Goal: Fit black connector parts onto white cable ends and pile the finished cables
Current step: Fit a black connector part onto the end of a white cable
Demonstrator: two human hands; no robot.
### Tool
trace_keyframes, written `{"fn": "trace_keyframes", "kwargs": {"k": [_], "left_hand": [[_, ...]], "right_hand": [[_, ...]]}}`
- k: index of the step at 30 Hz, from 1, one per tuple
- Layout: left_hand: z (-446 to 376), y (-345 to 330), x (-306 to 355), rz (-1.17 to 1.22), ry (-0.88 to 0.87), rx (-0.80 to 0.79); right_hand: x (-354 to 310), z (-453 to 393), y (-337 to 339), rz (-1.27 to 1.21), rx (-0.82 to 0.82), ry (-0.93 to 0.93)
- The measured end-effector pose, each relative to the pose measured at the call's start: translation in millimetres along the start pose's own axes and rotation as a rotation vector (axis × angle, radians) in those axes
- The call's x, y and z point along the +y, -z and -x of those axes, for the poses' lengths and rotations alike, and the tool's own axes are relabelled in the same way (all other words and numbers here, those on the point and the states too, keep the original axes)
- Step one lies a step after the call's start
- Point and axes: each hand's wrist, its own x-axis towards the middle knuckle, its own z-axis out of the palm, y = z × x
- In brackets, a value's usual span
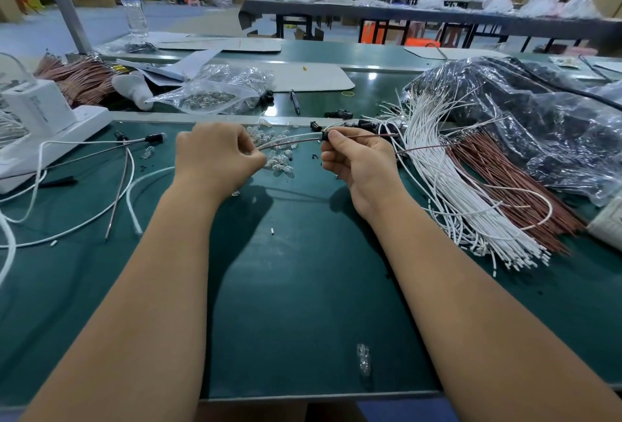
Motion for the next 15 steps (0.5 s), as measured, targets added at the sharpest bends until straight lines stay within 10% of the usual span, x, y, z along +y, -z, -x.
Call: {"fn": "trace_keyframes", "kwargs": {"k": [15], "left_hand": [[6.2, -15.2, 25.8, 0.286, -0.339, -0.015]], "right_hand": [[2.9, 4.4, -3.9, 0.243, -0.195, 0.032]]}}
